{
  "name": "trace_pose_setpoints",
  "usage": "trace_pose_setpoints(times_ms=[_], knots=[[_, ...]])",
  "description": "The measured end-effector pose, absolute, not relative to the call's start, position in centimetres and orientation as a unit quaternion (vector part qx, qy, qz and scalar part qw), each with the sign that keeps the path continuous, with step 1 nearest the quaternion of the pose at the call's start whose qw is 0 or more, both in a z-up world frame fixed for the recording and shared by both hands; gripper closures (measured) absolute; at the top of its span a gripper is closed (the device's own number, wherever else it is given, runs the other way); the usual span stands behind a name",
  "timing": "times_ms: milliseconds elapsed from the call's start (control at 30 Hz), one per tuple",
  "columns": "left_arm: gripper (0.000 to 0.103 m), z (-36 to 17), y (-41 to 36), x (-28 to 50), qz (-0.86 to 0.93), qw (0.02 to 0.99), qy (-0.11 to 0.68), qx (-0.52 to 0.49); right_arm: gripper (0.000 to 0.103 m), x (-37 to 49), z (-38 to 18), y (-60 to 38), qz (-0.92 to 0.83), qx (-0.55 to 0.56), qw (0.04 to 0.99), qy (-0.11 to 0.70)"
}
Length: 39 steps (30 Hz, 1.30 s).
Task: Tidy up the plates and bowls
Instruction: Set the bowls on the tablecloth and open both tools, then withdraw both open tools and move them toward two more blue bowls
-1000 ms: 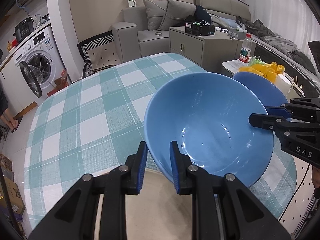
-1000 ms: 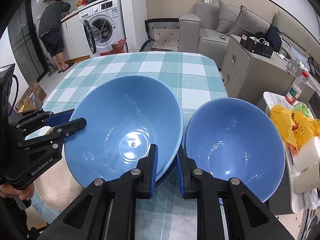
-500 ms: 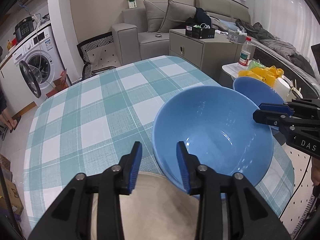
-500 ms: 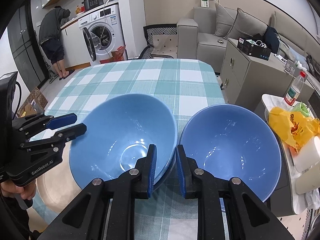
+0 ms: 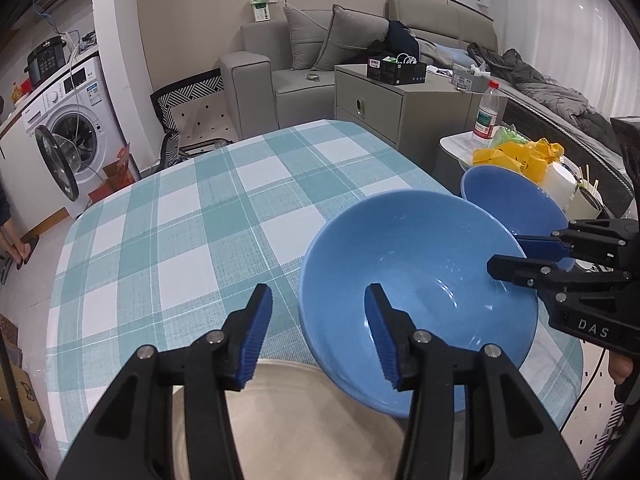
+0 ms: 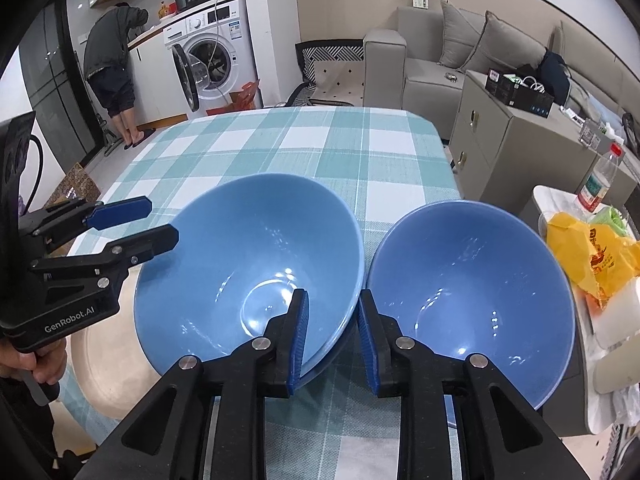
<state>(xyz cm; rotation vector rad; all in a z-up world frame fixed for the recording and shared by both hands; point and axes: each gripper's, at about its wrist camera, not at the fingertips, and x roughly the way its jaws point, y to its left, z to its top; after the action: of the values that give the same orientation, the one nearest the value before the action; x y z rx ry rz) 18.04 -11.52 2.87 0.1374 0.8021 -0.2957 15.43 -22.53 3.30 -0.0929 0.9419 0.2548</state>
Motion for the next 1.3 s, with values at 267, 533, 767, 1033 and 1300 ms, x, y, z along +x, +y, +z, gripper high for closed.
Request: trace_pose_setpoints(times_ms=[267,533,767,1033,1300], knots=[[0.051,3.7,-12.6,18.6,-0.156,0.905,0.390,0.075,0.040,15.4,5.0,-23.3,0.135,-0.028,0.891,0.432],[0.010,5.2,-13.8,19.4,-0.178,0.904,0.384,0.069,0.016,15.0,7.3,-24.9,0.119,-0.020,0.903,0.412],[0.002,6.6,-15.2,20.1,-0.200,0.902,0.377,0.068,0.001,14.6,8.9,-27.6,0.091,0.001,0.912,0.400],[0.002,7.6,-17.1,21.2,-0.220,0.897,0.376,0.075,0.001,14.2,10.2,-30.8,0.053,0.022,0.916,0.397],[0.002,7.6,-19.2,22.7,-0.232,0.892,0.380,0.083,0.001,13.7,10.4,-33.8,0.024,0.044,0.914,0.402]])
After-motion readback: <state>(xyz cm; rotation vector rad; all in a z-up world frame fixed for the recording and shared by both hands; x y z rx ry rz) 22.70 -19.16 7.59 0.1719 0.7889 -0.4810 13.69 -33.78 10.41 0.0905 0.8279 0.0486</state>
